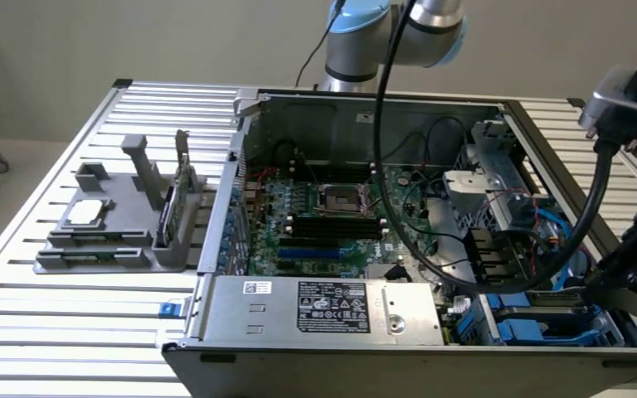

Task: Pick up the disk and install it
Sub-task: 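Insert the first disk wire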

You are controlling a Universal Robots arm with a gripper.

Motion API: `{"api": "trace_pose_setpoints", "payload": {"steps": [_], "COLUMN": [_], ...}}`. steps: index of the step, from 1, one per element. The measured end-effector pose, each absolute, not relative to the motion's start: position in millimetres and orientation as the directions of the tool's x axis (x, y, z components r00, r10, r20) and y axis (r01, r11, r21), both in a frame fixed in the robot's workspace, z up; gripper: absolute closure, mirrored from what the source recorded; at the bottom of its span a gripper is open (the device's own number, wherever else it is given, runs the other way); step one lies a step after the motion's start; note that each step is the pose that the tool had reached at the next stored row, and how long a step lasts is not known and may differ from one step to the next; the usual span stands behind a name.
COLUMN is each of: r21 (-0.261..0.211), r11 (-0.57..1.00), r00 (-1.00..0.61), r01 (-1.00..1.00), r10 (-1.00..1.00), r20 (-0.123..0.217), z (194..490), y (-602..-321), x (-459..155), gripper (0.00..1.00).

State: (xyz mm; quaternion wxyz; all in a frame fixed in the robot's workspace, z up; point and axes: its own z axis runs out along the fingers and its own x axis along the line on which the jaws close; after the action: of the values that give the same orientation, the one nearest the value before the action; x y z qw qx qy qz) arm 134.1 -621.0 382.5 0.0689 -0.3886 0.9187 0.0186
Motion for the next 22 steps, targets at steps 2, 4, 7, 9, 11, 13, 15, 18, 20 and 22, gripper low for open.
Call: {"api": "trace_pose_setpoints", "payload": {"steps": [2,4,7,9,11,13,15,18,20,22], "r21": [-0.018,-0.018,-0.020,-0.023,-0.024,-0.026,-0.027,-0.027,-0.027,-0.023], "r11": [0.717,0.736,0.762,0.779,0.795,0.811,0.830,0.860,0.876,0.888], "r00": [-0.708,-0.727,-0.753,-0.770,-0.787,-0.803,-0.821,-0.851,-0.867,-0.880], "r01": [-0.697,-0.677,-0.647,-0.627,-0.606,-0.584,-0.557,-0.510,-0.482,-0.459], "r10": [-0.692,-0.673,-0.643,-0.624,-0.603,-0.582,-0.556,-0.509,-0.481,-0.458], "r20": [-0.140,-0.139,-0.136,-0.135,-0.133,-0.132,-0.131,-0.131,-0.131,-0.124], "z": [382.5,382.5,382.5,382.5,382.5,382.5,382.4,382.4,382.3,382.3], "y": [-621.0,-621.0,-621.0,-621.0,-621.0,-621.0,-621.0,-621.0,-621.0,-621.0], "x": [134.1,134.1,134.1,134.1,134.1,134.1,134.1,134.1,134.1,134.1], "gripper": [0.57,0.57,0.57,0.57,0.57,0.57,0.57,0.57,0.57,0.57]}}
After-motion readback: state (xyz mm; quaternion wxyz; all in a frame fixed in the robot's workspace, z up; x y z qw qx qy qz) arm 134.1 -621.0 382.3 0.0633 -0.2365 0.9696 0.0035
